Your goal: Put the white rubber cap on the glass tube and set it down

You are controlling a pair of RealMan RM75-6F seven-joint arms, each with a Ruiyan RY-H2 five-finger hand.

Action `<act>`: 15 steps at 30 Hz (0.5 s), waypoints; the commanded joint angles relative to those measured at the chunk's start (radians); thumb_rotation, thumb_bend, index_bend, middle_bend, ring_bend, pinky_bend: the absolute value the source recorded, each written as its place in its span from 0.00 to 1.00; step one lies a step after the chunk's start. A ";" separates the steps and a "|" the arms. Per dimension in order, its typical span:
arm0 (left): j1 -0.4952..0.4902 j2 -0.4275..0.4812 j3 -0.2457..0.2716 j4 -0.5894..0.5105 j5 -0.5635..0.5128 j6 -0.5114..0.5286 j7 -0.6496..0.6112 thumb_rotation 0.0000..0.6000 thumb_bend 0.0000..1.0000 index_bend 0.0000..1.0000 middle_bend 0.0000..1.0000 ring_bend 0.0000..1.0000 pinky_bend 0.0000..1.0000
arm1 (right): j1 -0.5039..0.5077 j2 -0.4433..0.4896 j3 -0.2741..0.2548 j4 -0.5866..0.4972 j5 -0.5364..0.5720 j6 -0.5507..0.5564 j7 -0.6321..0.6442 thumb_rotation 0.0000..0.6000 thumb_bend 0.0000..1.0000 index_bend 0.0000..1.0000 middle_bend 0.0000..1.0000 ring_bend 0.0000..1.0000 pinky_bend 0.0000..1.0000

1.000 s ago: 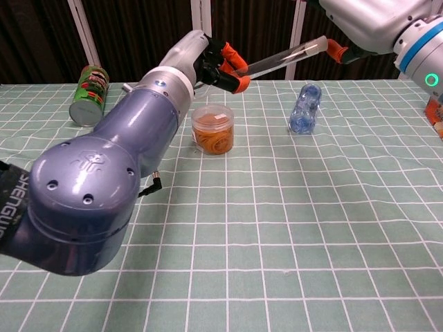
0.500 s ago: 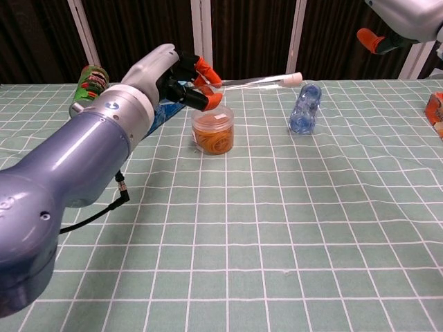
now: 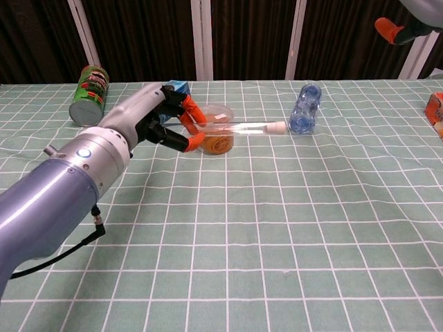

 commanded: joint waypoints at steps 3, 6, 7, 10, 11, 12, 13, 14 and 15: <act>0.026 -0.006 0.033 0.036 0.006 -0.015 -0.001 1.00 0.79 0.55 0.51 0.11 0.00 | -0.007 0.016 0.001 -0.019 -0.002 0.006 -0.007 1.00 0.50 0.13 0.05 0.01 0.09; 0.041 -0.010 0.048 0.057 0.004 -0.027 0.000 1.00 0.79 0.55 0.51 0.11 0.00 | -0.011 0.025 0.004 -0.033 -0.001 0.009 -0.011 1.00 0.50 0.13 0.05 0.01 0.09; 0.046 -0.011 0.052 0.062 0.001 -0.034 0.002 1.00 0.79 0.55 0.51 0.11 0.00 | -0.012 0.029 0.004 -0.037 -0.001 0.010 -0.013 1.00 0.50 0.13 0.05 0.01 0.09; 0.052 -0.011 0.060 0.074 0.000 -0.047 0.011 1.00 0.79 0.55 0.51 0.11 0.00 | -0.016 0.035 0.006 -0.049 -0.001 0.012 -0.016 1.00 0.50 0.13 0.05 0.01 0.09; 0.055 -0.012 0.063 0.078 -0.001 -0.051 0.016 1.00 0.79 0.55 0.51 0.11 0.00 | -0.017 0.037 0.005 -0.053 0.000 0.013 -0.017 1.00 0.50 0.13 0.05 0.01 0.09; 0.057 -0.012 0.065 0.081 0.000 -0.056 0.018 1.00 0.79 0.55 0.51 0.11 0.00 | -0.019 0.039 0.005 -0.057 0.000 0.014 -0.019 1.00 0.50 0.13 0.05 0.01 0.09; 0.059 -0.012 0.067 0.084 0.001 -0.058 0.020 1.00 0.79 0.55 0.51 0.11 0.00 | -0.020 0.040 0.005 -0.060 0.001 0.014 -0.020 1.00 0.50 0.13 0.05 0.01 0.09; 0.062 -0.013 0.069 0.087 0.001 -0.062 0.022 1.00 0.79 0.55 0.51 0.11 0.00 | -0.022 0.040 0.004 -0.063 0.002 0.015 -0.021 1.00 0.49 0.13 0.05 0.01 0.09; 0.064 -0.014 0.070 0.089 0.002 -0.064 0.023 1.00 0.79 0.55 0.51 0.11 0.00 | -0.024 0.041 0.004 -0.065 0.003 0.015 -0.021 1.00 0.49 0.13 0.05 0.01 0.09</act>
